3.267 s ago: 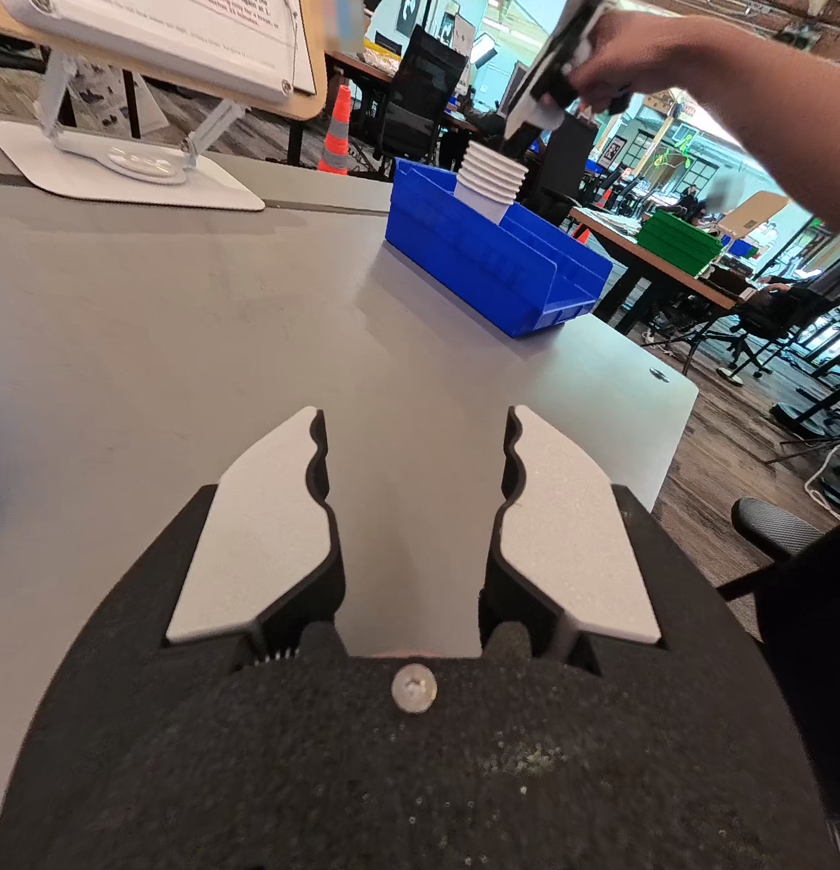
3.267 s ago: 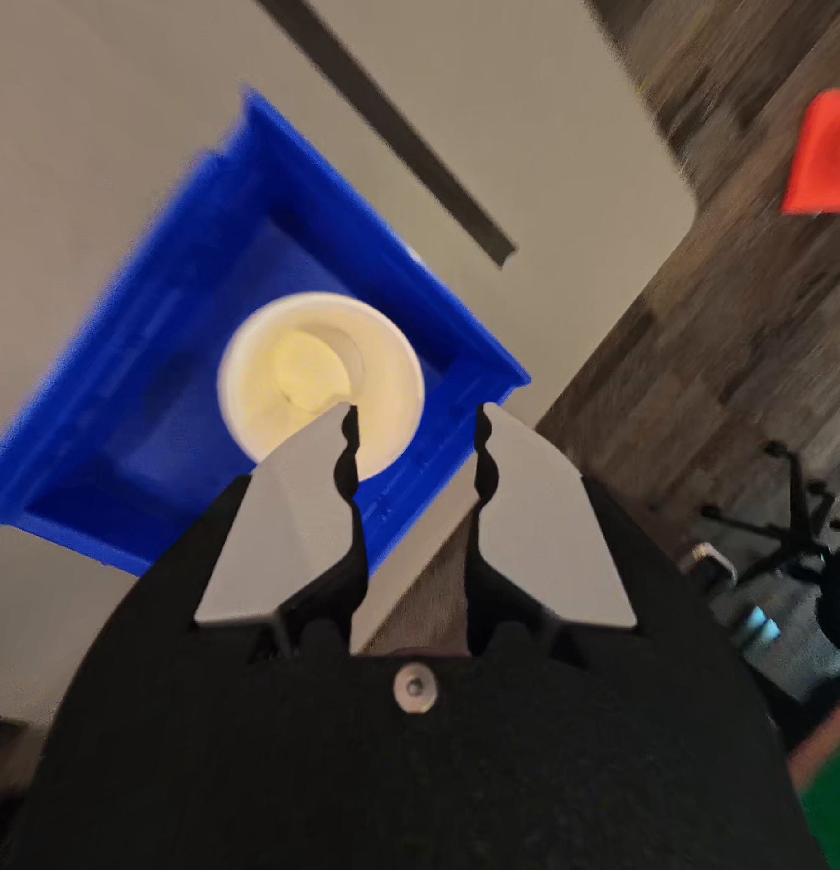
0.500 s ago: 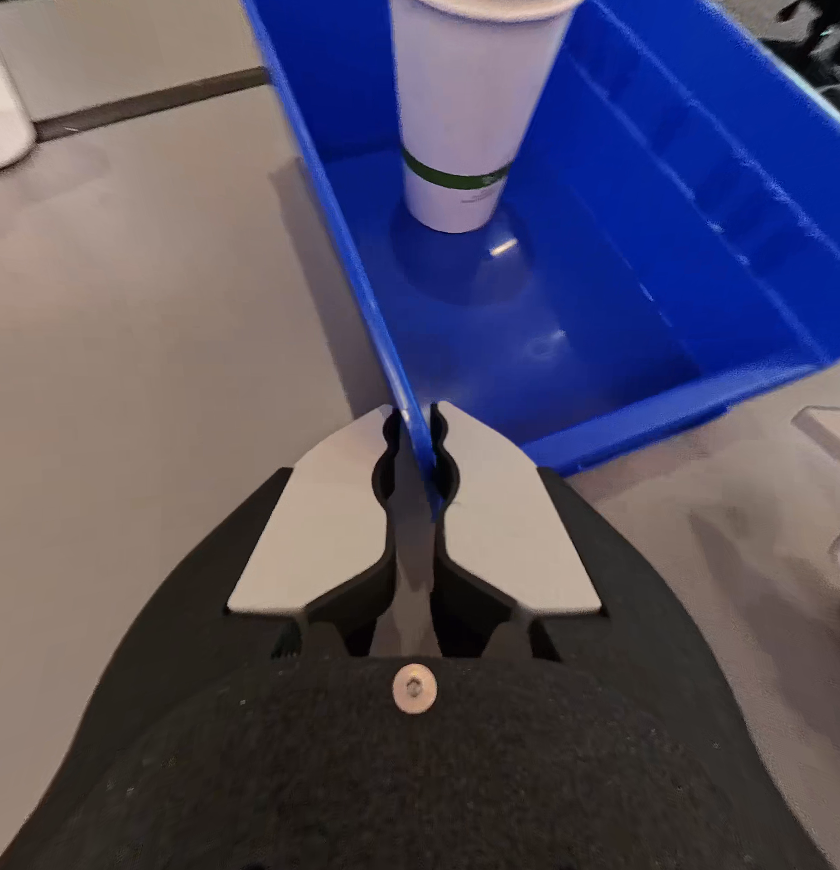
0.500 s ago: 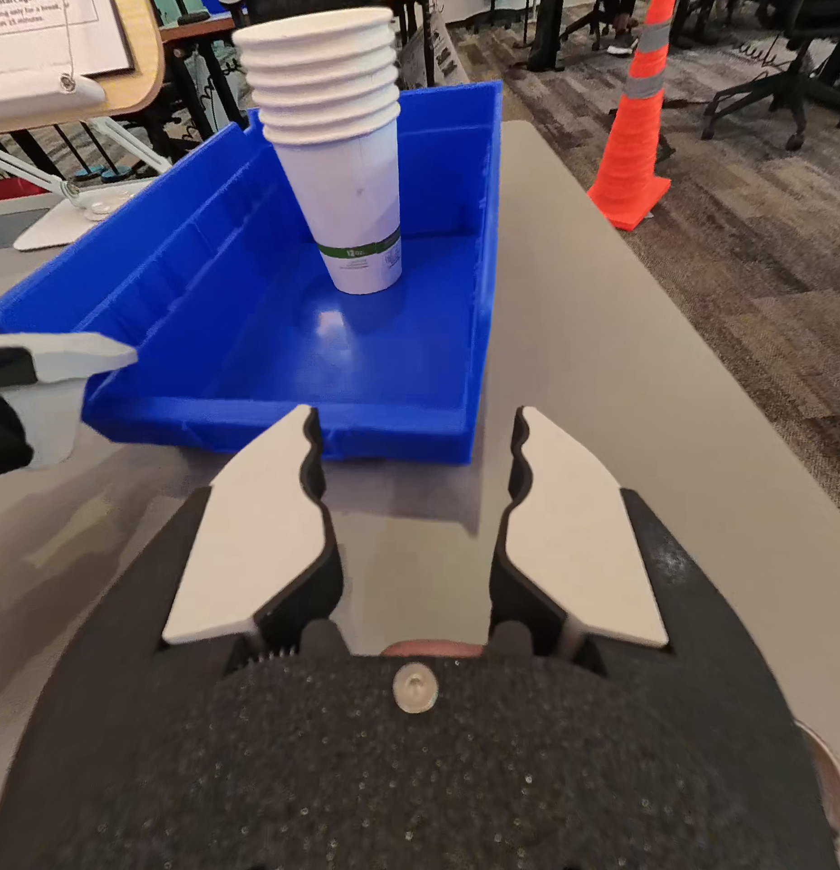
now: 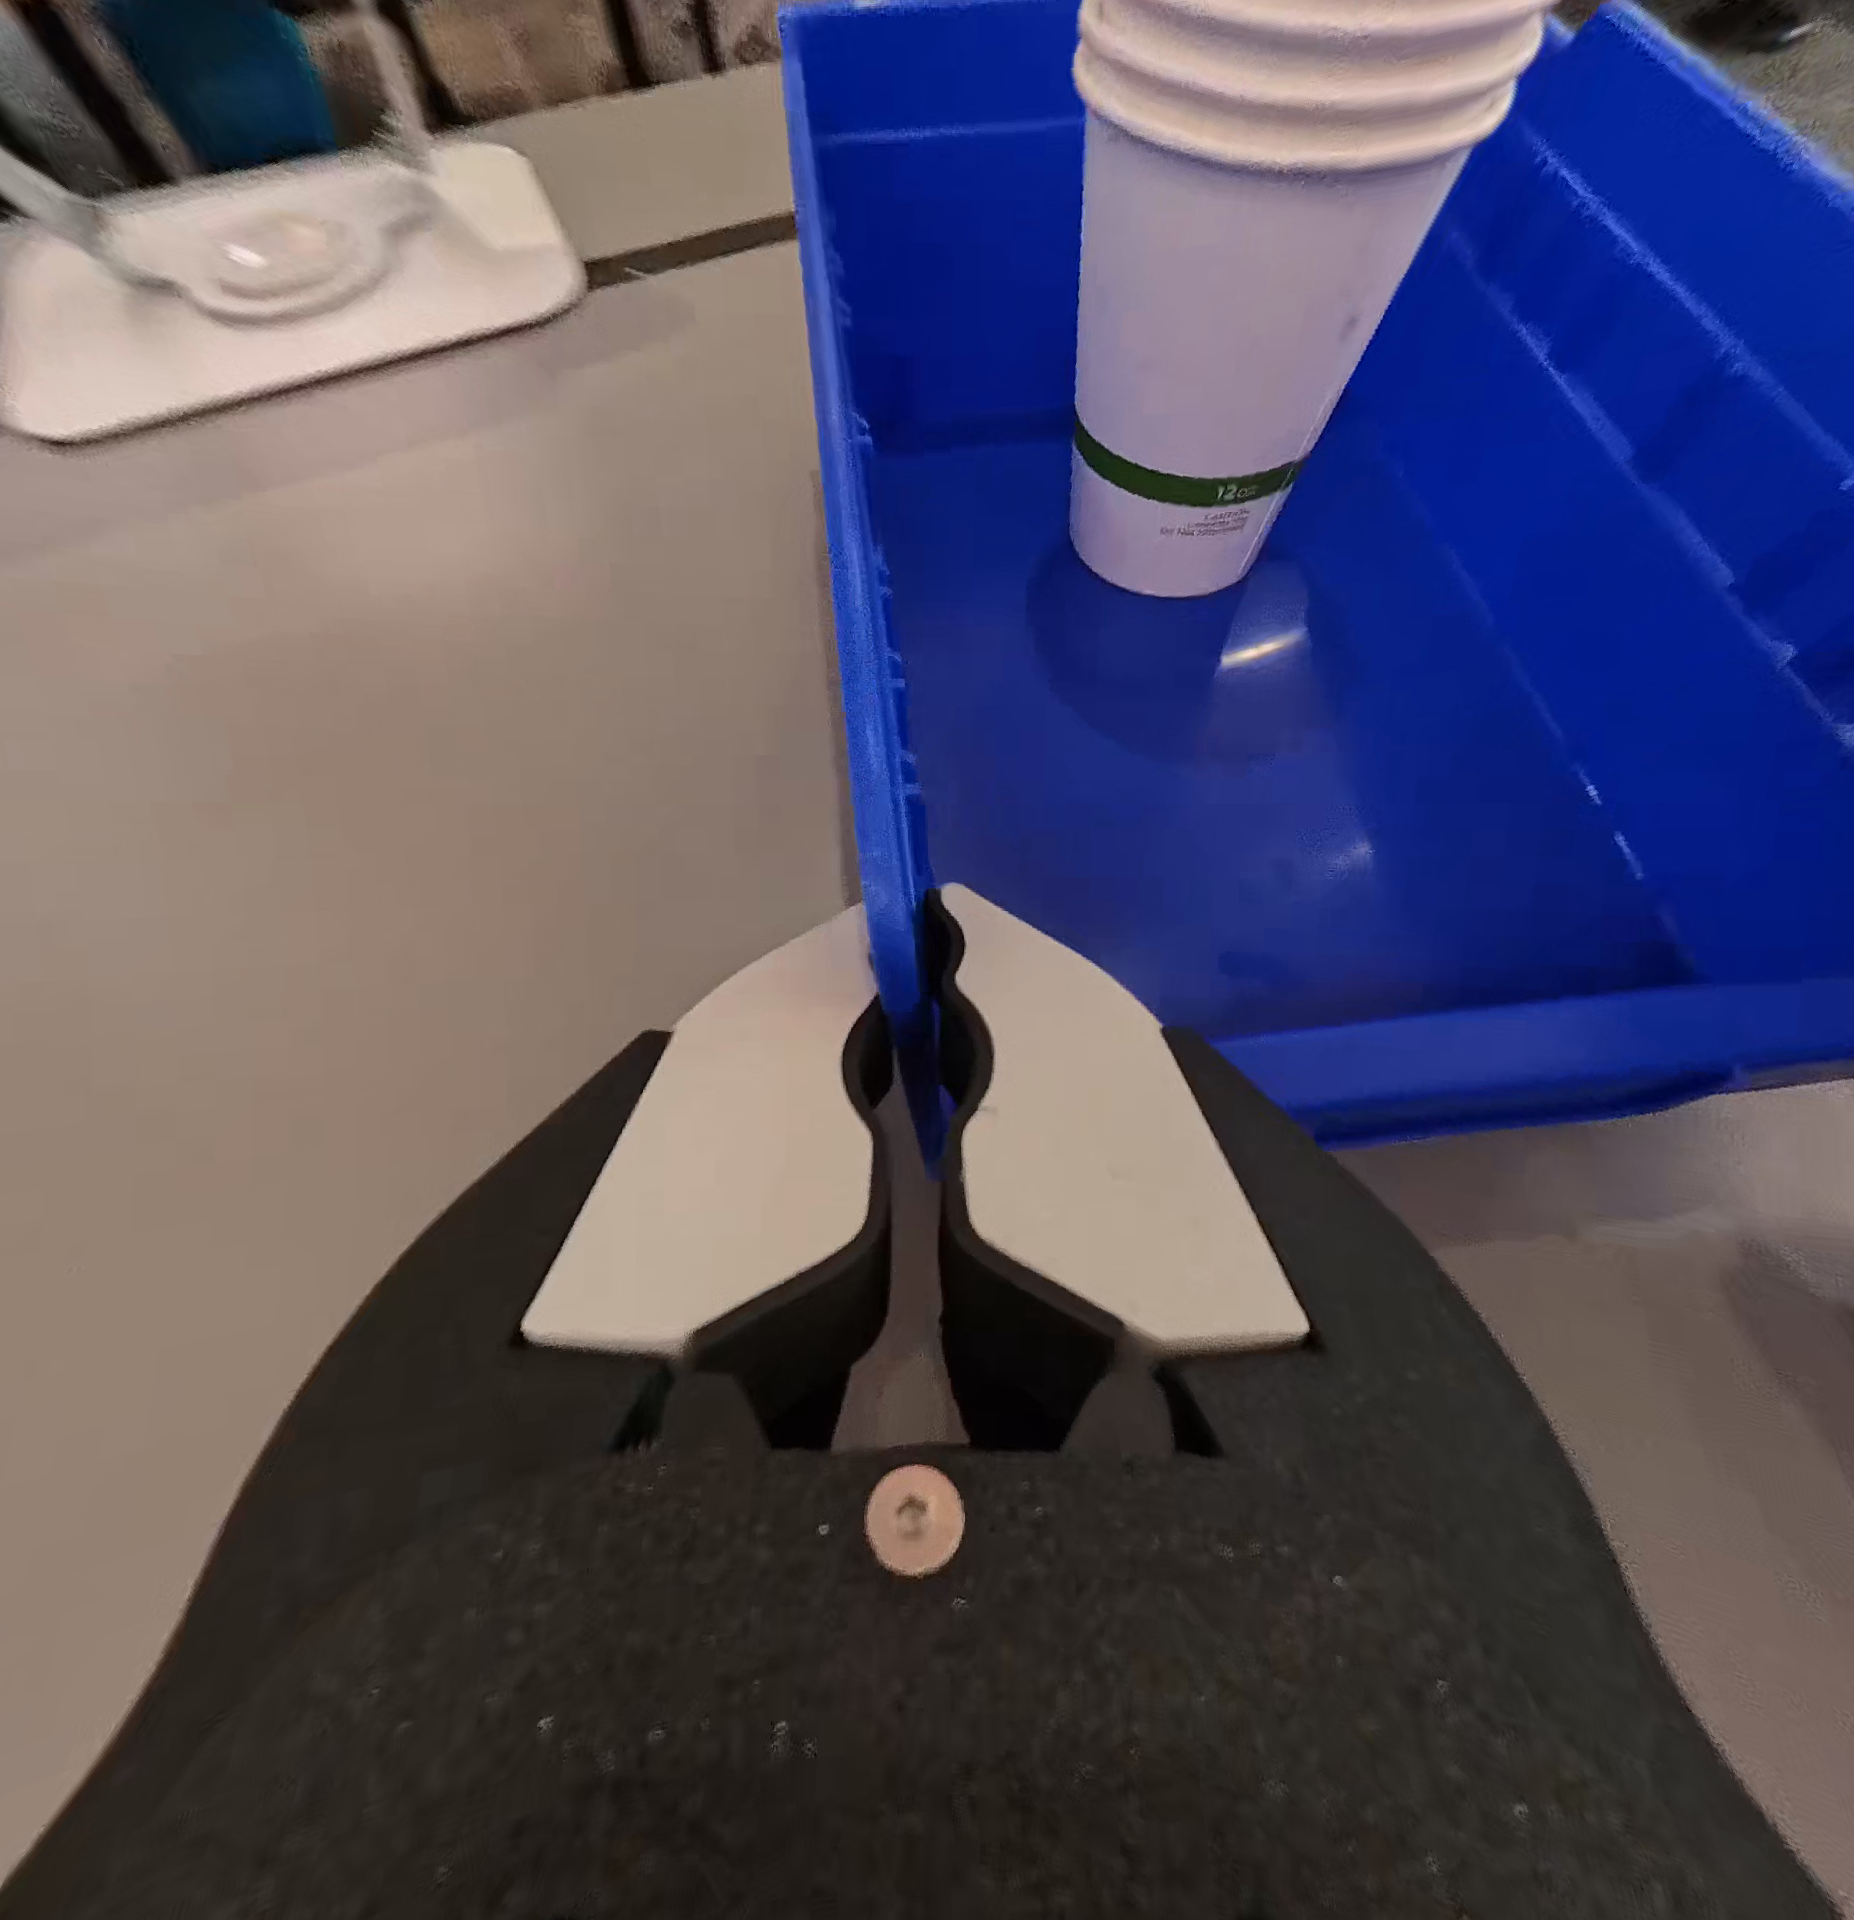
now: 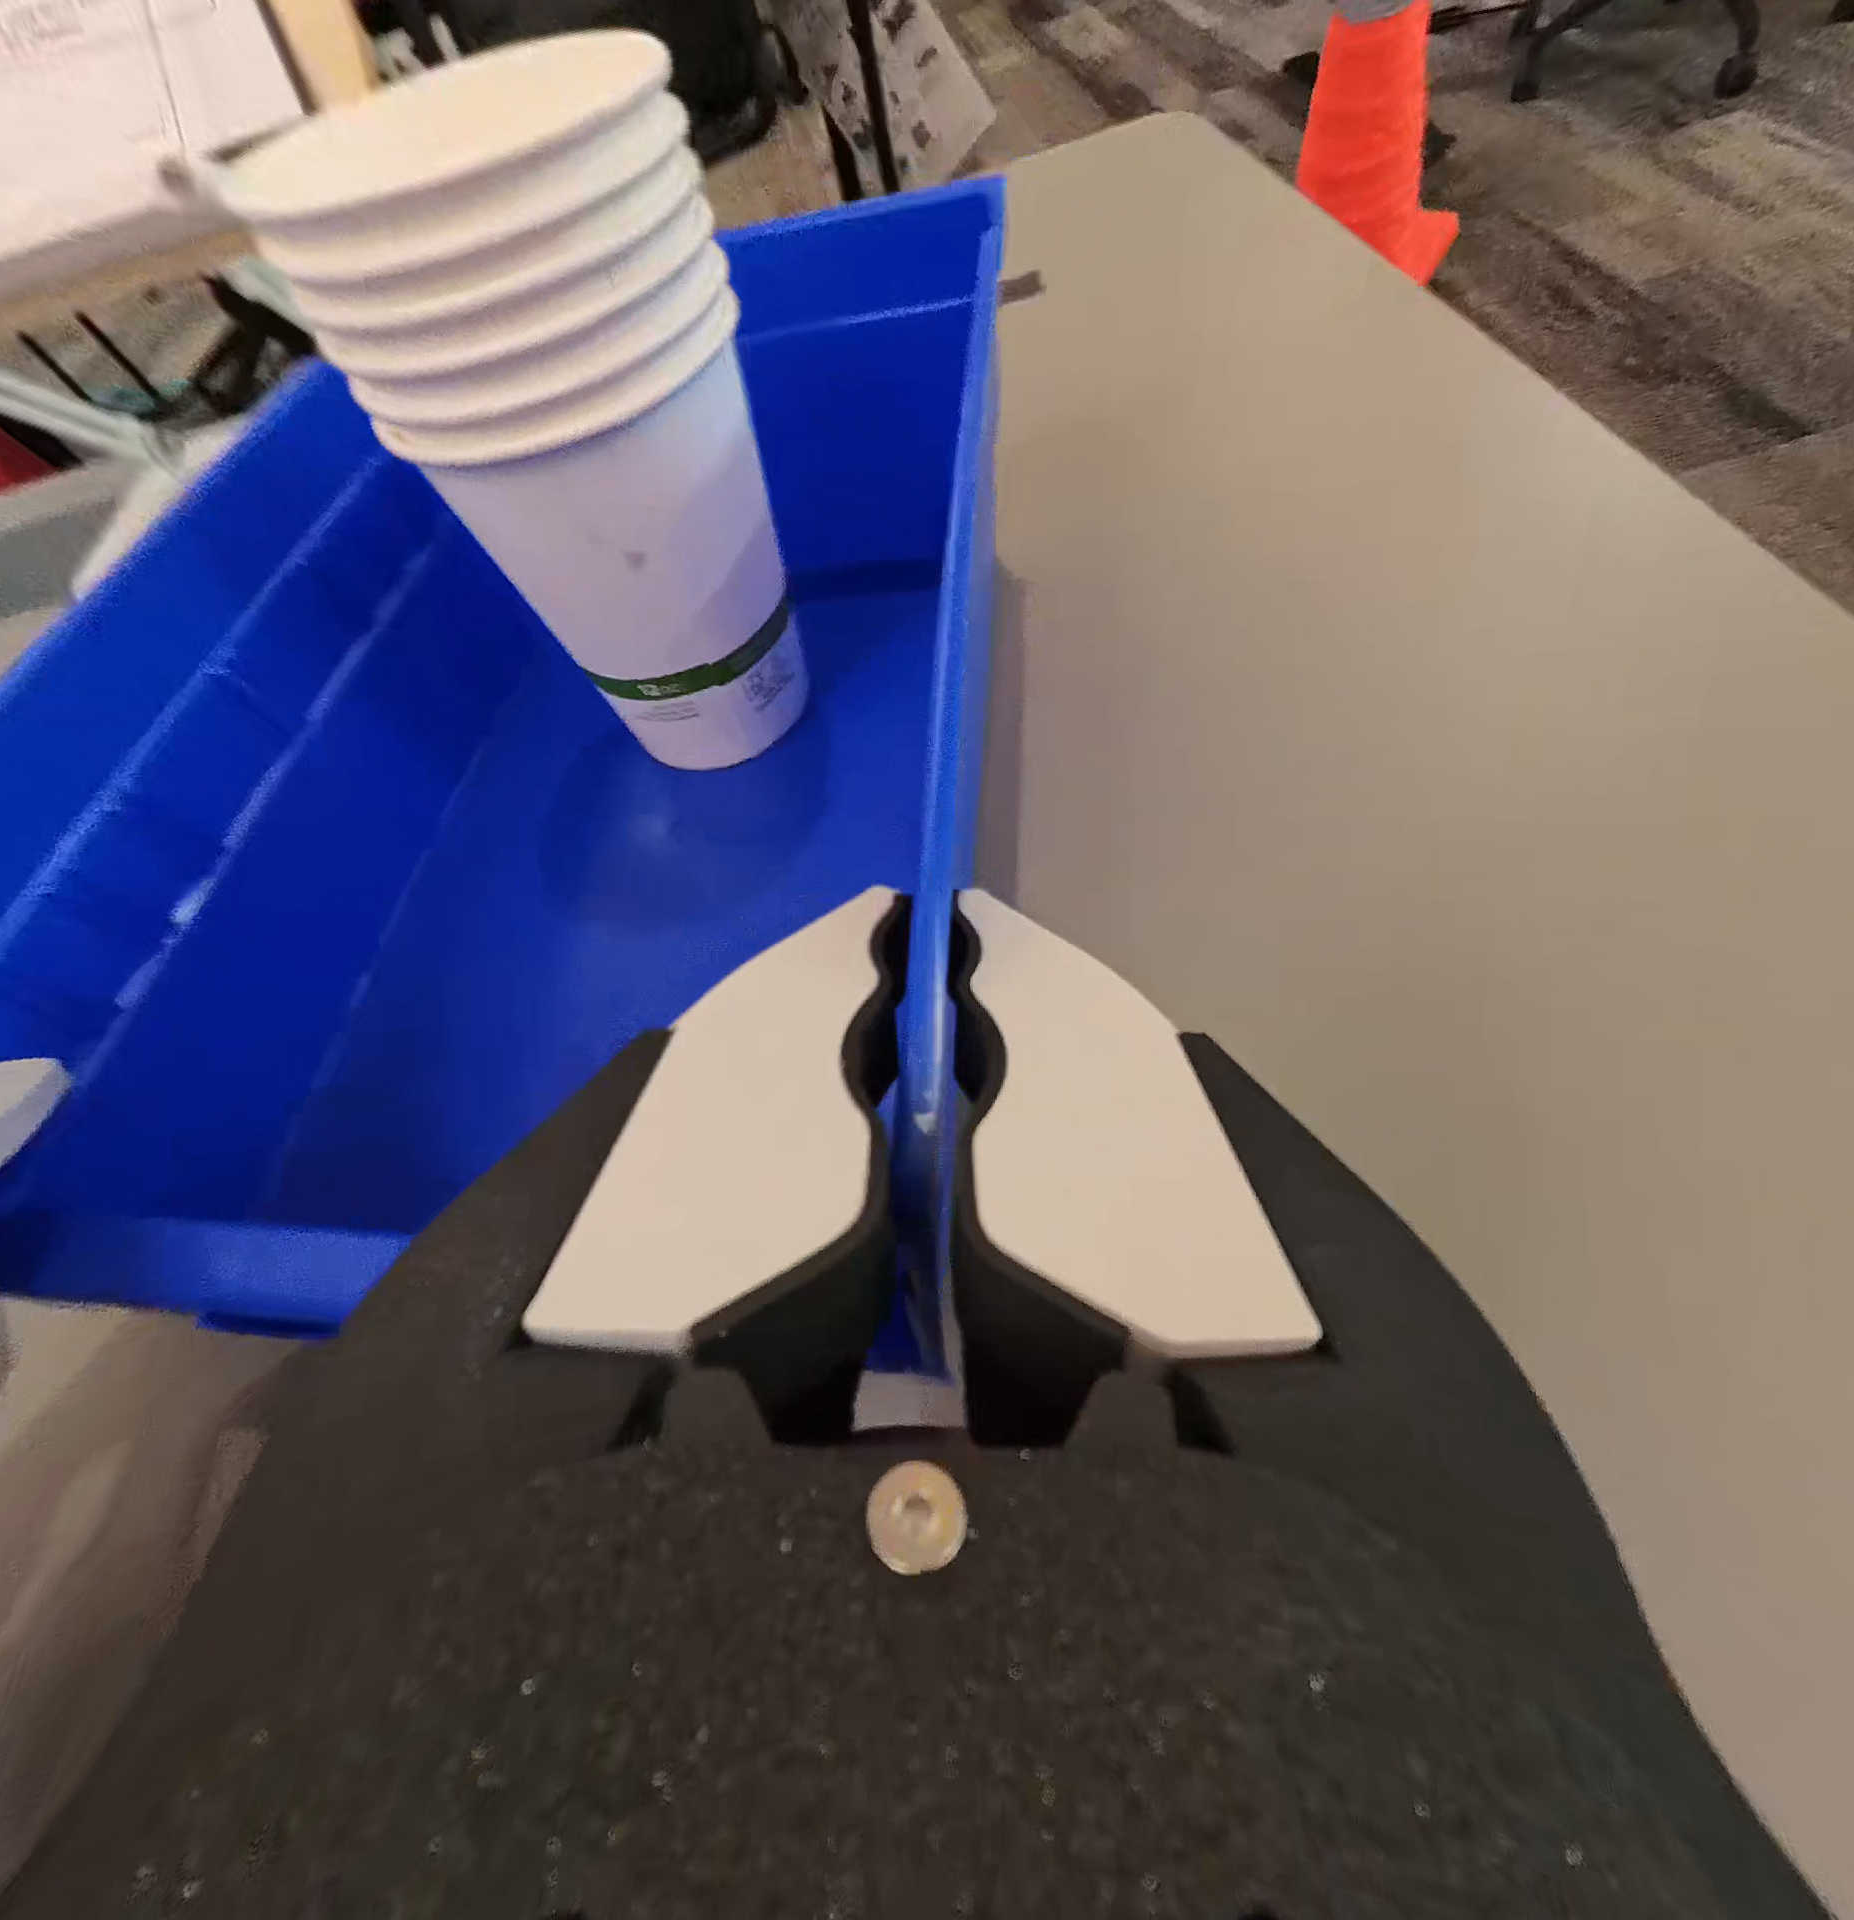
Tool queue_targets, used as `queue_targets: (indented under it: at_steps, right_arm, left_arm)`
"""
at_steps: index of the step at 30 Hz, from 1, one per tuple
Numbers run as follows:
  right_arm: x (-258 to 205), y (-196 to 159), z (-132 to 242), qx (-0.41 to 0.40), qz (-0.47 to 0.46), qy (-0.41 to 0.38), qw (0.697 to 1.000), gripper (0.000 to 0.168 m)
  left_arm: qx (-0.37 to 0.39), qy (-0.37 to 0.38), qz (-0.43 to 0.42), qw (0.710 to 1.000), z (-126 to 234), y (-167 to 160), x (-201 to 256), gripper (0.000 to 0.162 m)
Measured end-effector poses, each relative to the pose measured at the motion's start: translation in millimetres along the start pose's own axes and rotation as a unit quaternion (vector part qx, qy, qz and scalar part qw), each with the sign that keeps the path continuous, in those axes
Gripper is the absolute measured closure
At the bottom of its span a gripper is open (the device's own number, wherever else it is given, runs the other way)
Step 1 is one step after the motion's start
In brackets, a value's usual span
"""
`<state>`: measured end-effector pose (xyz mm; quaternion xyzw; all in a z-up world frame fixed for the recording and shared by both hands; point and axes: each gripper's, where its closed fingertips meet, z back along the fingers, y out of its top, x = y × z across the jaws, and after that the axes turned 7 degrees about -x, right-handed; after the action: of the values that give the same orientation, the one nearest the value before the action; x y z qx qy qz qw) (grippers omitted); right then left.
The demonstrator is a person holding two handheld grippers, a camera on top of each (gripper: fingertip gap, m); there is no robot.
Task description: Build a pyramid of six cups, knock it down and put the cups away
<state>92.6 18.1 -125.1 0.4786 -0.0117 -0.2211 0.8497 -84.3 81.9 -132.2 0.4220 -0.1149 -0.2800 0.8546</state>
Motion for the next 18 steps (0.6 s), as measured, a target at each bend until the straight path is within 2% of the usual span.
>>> queue_targets:
  at_steps: [7, 12, 15, 18]
  right_arm:
    - [-128, 1, 7, 0.016, 0.061, 0.048, 0.997, 0.164]
    - [-225, -20, 0, -0.005, 0.088, 0.1, 0.991, 0.164]
    - [-258, -34, -4, -0.013, 0.096, 0.116, 0.988, 0.164]
    - [-271, -50, -11, -0.019, 0.102, 0.122, 0.987, 0.164]
  left_arm:
    - [0.029, 0.077, 0.036, 0.996, 64, -23, -107, 0.16]
    - [0.015, 0.123, 0.08, 0.989, 98, -55, -192, 0.16]
    - [0.009, 0.127, 0.076, 0.989, 106, -75, -222, 0.159]
    - [0.002, 0.121, 0.078, 0.99, 105, -93, -237, 0.159]
